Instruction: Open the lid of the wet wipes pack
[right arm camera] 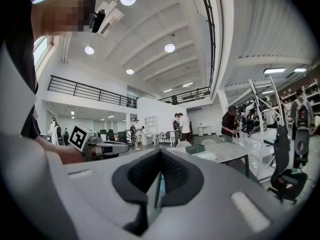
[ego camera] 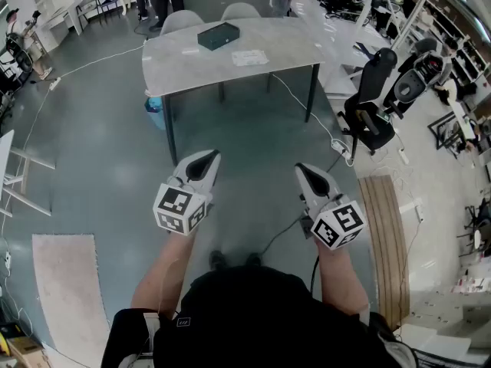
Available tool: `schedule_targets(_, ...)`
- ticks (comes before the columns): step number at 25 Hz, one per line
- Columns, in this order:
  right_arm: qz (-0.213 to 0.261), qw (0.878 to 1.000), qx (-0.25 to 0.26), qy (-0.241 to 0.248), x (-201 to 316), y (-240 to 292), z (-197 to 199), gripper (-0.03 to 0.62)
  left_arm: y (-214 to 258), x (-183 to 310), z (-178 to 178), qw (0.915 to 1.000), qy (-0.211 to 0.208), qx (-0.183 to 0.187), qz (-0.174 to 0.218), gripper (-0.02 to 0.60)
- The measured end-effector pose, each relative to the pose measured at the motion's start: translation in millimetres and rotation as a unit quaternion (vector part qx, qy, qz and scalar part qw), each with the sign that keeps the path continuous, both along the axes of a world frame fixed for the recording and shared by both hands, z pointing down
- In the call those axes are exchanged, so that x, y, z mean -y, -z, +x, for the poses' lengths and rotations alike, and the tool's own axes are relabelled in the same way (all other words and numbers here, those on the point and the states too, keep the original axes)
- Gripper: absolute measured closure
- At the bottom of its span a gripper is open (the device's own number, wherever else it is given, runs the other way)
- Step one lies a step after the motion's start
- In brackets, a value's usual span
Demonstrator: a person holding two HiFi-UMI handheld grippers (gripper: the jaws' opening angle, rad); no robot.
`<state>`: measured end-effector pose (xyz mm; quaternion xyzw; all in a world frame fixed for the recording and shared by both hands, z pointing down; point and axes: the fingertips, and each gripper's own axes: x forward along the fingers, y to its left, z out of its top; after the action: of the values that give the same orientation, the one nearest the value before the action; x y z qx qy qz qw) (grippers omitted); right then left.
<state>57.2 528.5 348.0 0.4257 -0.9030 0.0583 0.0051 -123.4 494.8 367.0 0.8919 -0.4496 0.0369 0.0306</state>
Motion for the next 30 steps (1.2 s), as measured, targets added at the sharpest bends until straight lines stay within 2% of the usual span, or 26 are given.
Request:
schedule_targets(8, 0.006, 1.000, -0.003, 0.007, 3, 4, 3, 0.594, -1, 4, 12, 0.9999, -0.011, 0.009, -0.009, 0.572)
schedule_targets(12, 0.014, 1.000, -0.028, -0.001, 2, 1, 10, 0.594, 0, 7, 23, 0.9998, -0.012, 0.011, -0.007, 0.572)
schedule_targets(18, 0.030, 0.999, -0.044, 0.010, -3, 6, 31, 0.592, 6, 10, 54, 0.9997, -0.021, 0.012, -0.006, 0.572)
schedule_targets(24, 0.033, 0.999, -0.029, 0.004, -12, 5, 72, 0.592, 0, 2, 88, 0.9994, -0.023, 0.021, -0.012, 0.572)
schedule_targets(30, 0.007, 1.000, -0.004, 0.005, -15, -13, 103, 0.592, -9, 2, 118, 0.9990, -0.029, 0.022, -0.025, 0.572)
